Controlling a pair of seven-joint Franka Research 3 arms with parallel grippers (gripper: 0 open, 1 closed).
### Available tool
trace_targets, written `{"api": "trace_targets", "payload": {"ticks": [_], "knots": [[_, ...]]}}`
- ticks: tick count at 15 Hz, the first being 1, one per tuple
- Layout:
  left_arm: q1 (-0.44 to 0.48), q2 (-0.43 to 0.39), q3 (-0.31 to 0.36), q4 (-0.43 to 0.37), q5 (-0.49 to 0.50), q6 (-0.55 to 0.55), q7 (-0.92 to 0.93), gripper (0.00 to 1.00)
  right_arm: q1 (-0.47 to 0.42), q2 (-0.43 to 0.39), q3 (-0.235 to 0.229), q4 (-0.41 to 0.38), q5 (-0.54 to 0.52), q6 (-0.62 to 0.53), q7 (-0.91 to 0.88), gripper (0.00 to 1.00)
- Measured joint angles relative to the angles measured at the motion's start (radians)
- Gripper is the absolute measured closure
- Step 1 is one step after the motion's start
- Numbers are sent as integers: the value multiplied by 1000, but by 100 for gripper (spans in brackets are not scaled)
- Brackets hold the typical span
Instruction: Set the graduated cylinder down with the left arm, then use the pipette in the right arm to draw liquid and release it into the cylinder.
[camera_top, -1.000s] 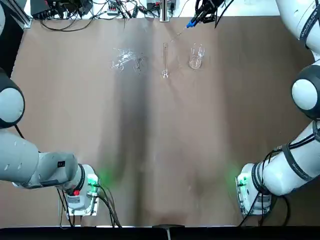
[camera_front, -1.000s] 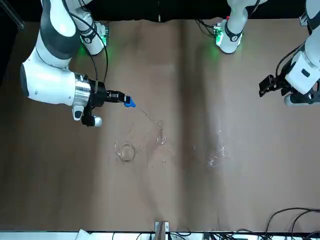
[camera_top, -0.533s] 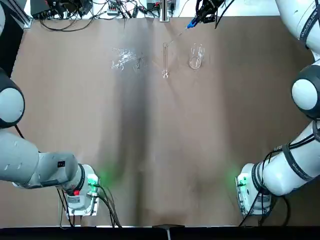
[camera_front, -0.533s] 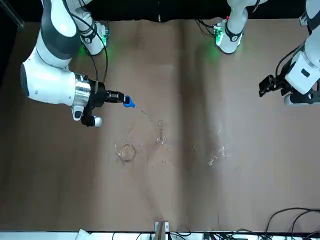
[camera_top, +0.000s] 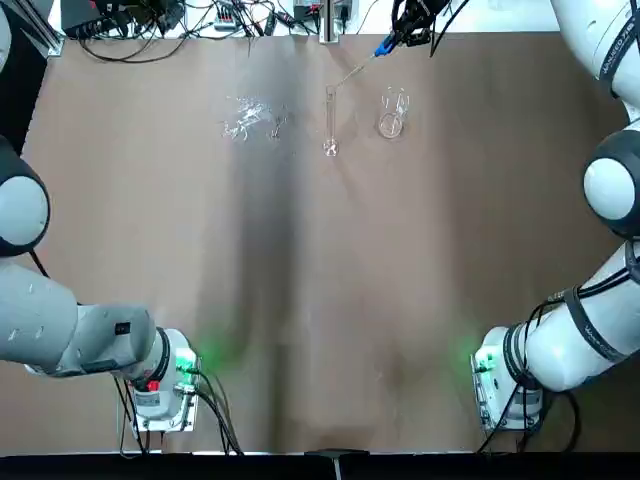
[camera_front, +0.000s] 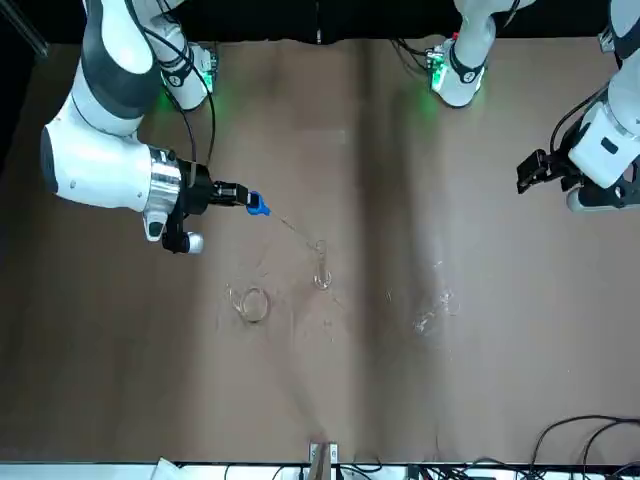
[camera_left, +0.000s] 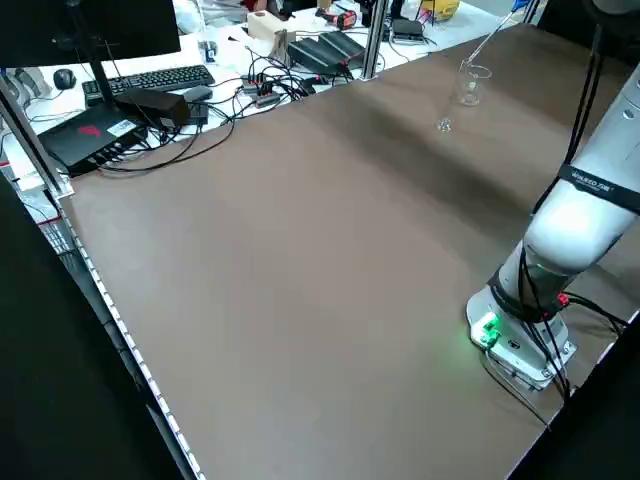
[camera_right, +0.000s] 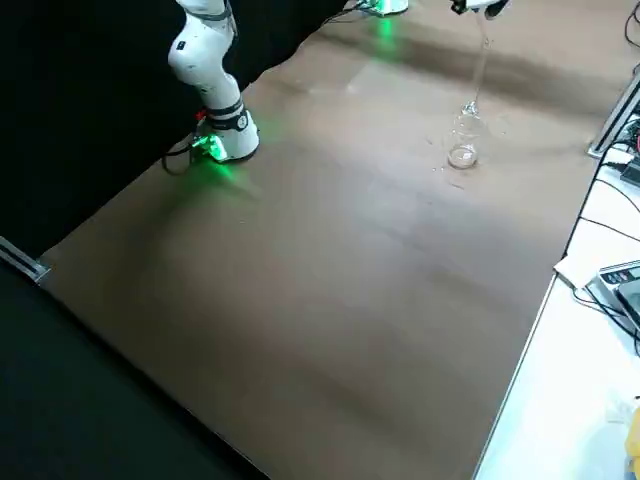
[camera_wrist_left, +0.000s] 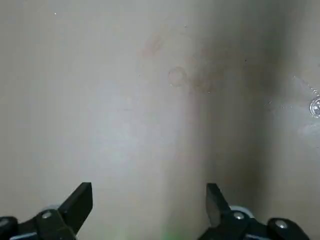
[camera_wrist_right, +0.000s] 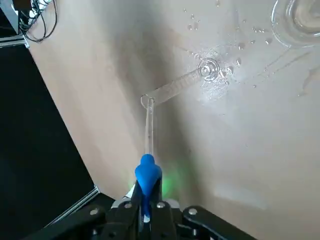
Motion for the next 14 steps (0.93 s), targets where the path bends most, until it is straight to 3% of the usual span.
{"api": "trace_targets", "payload": {"ticks": [14], "knots": [[-1,0,0,0,0,0,0,0,0,0,0,0,-15,0,0,93]]}}
